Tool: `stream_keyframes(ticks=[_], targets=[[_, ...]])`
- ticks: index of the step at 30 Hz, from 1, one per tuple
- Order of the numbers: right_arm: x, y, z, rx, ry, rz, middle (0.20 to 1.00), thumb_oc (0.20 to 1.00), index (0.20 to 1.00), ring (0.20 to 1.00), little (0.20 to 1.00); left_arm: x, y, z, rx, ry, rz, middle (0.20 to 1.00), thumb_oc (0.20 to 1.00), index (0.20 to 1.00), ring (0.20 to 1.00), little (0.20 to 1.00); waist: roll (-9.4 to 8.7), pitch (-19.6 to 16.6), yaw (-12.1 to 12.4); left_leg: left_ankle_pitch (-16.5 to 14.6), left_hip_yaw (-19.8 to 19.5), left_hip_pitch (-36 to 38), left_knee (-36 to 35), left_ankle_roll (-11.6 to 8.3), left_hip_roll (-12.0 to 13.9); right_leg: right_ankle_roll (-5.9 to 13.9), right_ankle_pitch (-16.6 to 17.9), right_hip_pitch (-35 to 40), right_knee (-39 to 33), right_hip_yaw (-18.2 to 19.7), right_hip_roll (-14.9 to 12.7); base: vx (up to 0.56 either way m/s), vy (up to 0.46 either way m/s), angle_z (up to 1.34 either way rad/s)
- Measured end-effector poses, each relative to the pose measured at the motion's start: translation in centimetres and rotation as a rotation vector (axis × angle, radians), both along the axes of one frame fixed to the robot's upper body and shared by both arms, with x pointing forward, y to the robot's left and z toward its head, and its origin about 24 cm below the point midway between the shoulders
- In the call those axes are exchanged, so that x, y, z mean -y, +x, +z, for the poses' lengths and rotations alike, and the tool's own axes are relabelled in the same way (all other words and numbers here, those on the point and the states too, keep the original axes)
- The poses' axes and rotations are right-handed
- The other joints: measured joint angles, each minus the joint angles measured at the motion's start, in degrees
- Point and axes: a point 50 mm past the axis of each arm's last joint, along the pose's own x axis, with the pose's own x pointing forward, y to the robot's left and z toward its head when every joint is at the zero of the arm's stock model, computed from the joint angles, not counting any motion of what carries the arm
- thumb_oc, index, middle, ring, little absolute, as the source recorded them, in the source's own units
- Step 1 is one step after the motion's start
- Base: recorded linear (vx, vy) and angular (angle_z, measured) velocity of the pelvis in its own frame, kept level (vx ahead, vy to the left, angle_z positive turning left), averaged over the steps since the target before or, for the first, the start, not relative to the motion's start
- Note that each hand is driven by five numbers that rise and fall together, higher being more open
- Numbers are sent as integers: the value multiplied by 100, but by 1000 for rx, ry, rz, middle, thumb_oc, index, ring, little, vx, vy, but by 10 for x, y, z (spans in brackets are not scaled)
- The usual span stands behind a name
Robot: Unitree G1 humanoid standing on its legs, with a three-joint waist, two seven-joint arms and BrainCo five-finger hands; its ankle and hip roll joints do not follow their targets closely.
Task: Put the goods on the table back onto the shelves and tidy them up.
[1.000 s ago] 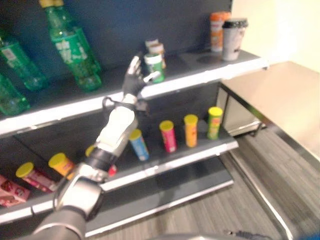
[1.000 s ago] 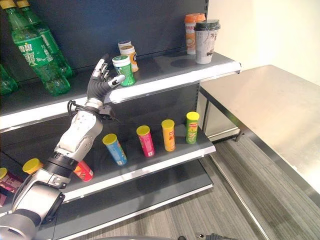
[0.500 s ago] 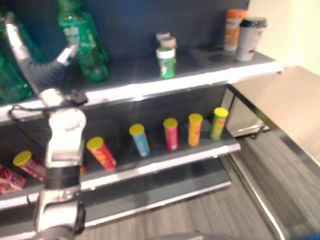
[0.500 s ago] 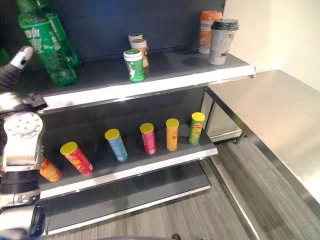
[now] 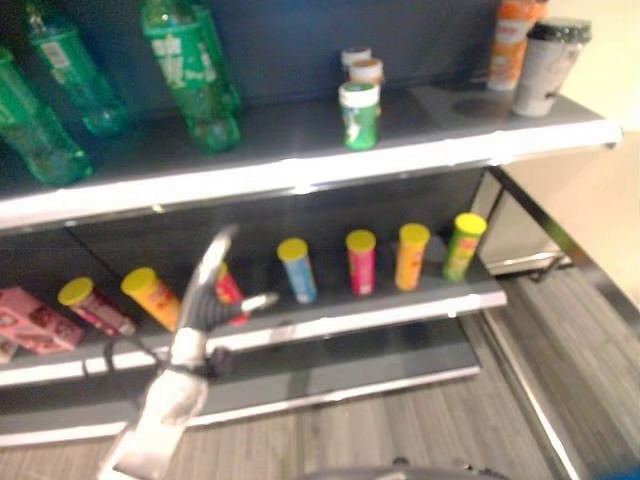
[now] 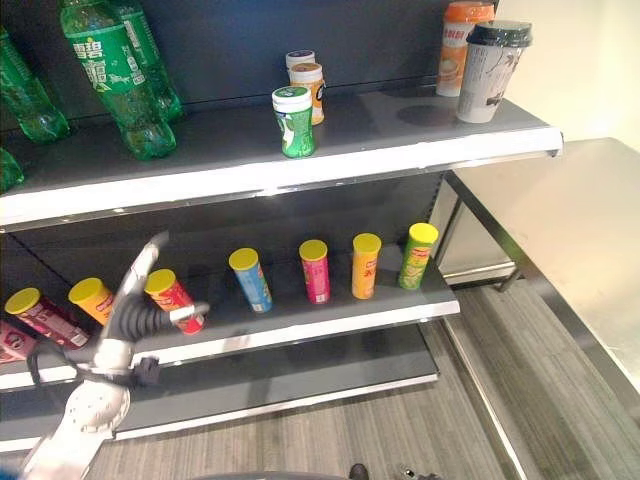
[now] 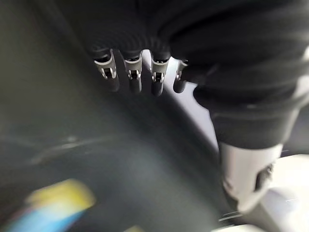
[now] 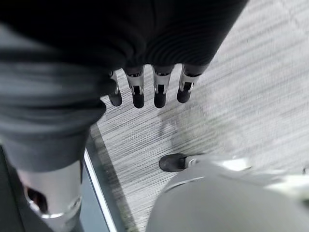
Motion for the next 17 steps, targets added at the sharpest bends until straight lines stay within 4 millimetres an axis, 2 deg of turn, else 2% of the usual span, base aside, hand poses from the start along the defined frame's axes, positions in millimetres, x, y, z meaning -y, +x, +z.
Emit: stream_keyframes(ticks=[1, 2, 4, 5, 6, 8, 9, 12, 17], targets=[[-1, -2, -1, 0, 11, -54, 1000, 1000, 1000, 1000, 1000, -23, -37, -53, -270, -55, 192, 1000, 1000, 1000, 1000, 1000, -86, 33, 65, 0, -78, -31, 0, -3, 25, -21, -34, 0, -1, -92, 17, -35, 25, 31], [-1, -1, -1, 0, 15, -82, 1000, 1000, 1000, 1000, 1000, -38, -74, -91, -495, -43, 319, 1000, 1000, 1000, 1000, 1000, -144, 64, 159, 17, -101, -38, 0, -28, 45, -26, -46, 1, -3, -118, 29, -64, 28, 25], [-4, 2, -1, 1, 17, -63, 1000, 1000, 1000, 1000, 1000, -43, -113, -118, -682, -42, 431, 1000, 1000, 1000, 1000, 1000, -239, 105, 275, 46, -150, -71, 5, -23, 45, -26, -52, -13, -2, -173, 23, -45, 23, 13], [-4, 3, -1, 2, 16, -61, 1000, 1000, 1000, 1000, 1000, -44, -122, -128, -753, -48, 494, 1000, 1000, 1000, 1000, 1000, -249, 107, 299, 52, -158, -74, 9, -18, 36, -28, -53, -12, -3, -180, 15, -26, 20, 10], [-8, 8, -1, 12, 20, -56, 1000, 1000, 1000, 1000, 1000, -38, -155, -145, -912, -77, 603, 1000, 1000, 1000, 1000, 1000, -265, 115, 305, 58, -162, -72, 37, -11, 25, -33, -51, -10, -3, -186, 5, -26, 18, 4], [-13, 13, -1, 23, 32, -44, 1000, 1000, 1000, 1000, 1000, -18, -186, -158, -1054, -133, 665, 1000, 1000, 1000, 1000, 1000, -340, 130, 301, 57, -172, -79, 37, -12, 10, -28, -60, -9, -2, -199, -11, -22, 15, 4], [-16, 15, -2, 23, 34, -22, 1000, 1000, 1000, 1000, 1000, -5, -194, -163, -1115, -168, 681, 1000, 1000, 1000, 1000, 1000, -362, 132, 321, 57, -173, -80, 37, -13, 0, -36, -55, -8, 1, -199, -18, -17, 7, 4], [-17, 16, -2, 23, 38, -11, 1000, 1000, 1000, 1000, 1000, 20, -201, -171, -1189, -229, 630, 1000, 1000, 1000, 1000, 1000, -359, 124, 319, 55, -174, -77, 37, -14, -9, -59, -40, -4, 6, -202, -31, -12, 7, 0], [-18, 12, -3, 6, 45, 52, 1000, 1000, 1000, 1000, 1000, 31, -197, -176, -1192, -443, 744, 1000, 1000, 1000, 1000, 1000, -284, 44, 193, 42, -160, -68, 36, -29, 0, -89, -22, -1, 13, -194, -22, 0, 0, 0]])
